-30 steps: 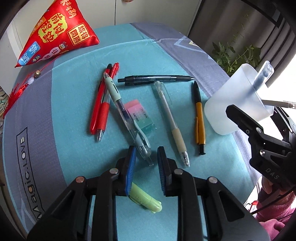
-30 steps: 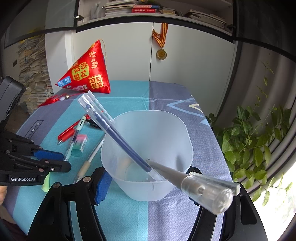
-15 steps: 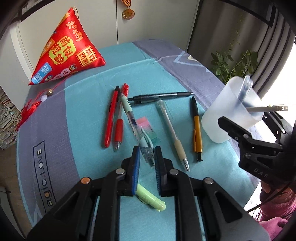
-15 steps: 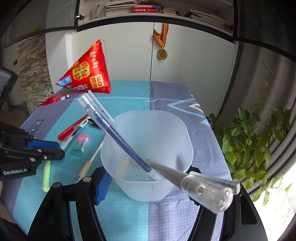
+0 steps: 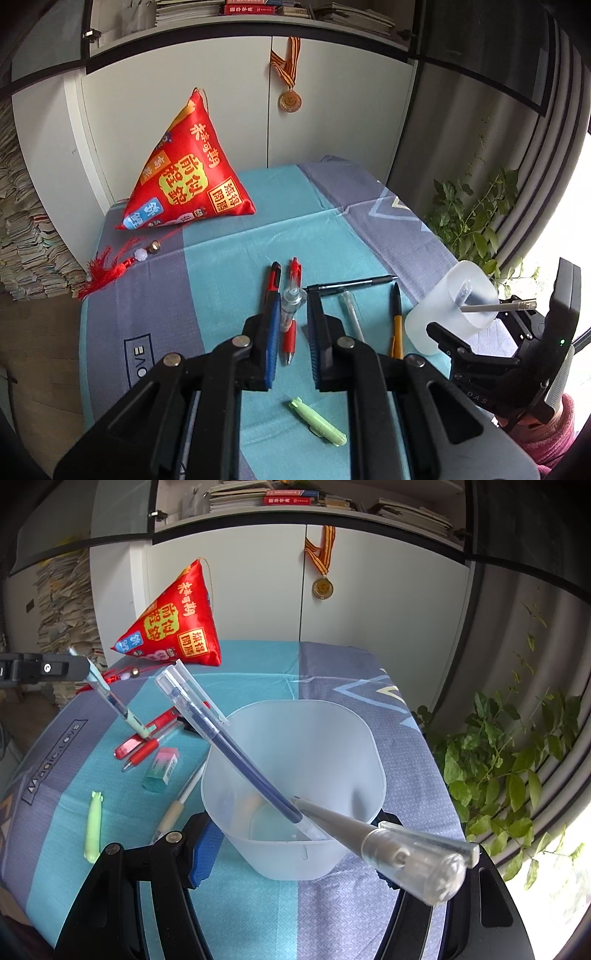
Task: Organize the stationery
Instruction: 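Lower the left tool onto the green-grip clear pen and grasp it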
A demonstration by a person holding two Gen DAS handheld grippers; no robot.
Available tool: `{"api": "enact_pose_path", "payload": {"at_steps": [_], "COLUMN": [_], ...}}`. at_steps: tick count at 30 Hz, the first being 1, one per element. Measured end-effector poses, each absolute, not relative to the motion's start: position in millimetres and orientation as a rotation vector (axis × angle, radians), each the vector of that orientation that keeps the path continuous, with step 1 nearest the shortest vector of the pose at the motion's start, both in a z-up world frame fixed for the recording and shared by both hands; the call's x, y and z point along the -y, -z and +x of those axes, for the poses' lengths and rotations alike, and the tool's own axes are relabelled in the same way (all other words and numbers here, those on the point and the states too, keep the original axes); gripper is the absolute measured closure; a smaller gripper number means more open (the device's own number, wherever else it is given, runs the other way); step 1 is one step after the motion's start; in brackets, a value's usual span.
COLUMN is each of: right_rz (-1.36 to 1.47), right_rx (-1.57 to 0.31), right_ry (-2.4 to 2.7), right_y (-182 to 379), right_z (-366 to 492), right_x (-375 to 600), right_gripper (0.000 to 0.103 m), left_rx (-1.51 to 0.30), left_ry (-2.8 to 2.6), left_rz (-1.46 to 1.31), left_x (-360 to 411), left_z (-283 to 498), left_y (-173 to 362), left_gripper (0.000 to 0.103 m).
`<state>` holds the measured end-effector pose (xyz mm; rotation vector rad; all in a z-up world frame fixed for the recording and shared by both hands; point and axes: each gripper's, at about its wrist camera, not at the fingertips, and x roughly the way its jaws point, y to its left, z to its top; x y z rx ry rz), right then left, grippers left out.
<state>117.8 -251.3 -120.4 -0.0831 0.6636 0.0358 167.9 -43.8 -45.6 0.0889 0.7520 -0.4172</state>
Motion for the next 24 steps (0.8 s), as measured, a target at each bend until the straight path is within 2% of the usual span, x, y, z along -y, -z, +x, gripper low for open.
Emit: {"api": "enact_pose_path", "payload": {"at_steps": [4,6,14,24], "right_rz": [-0.083,-0.084,-0.082,-0.081], "right_rx": [-0.663,-0.663,-0.662,-0.663], "right_ry": [-0.036,-0.037,-0.037,-0.043], "right_y": [120,120,119,119], "right_z": [118,118,117,117], "right_x": [251,251,249,245], "right_gripper": [0.033,0.033,0.033,0.033], "left_rx": [-0.733,-0.720,-0.663,-0.908], "left_ry": [0.436,0.444,0.469,0.417], "left_rz": [0.084,0.088,0.122,0.091], "left_x": [44,47,54,51], "left_z": [166,164,157,223], "left_y": [37,33,19,78], "left_gripper": [0.091,0.095,0.094,0.090]}}
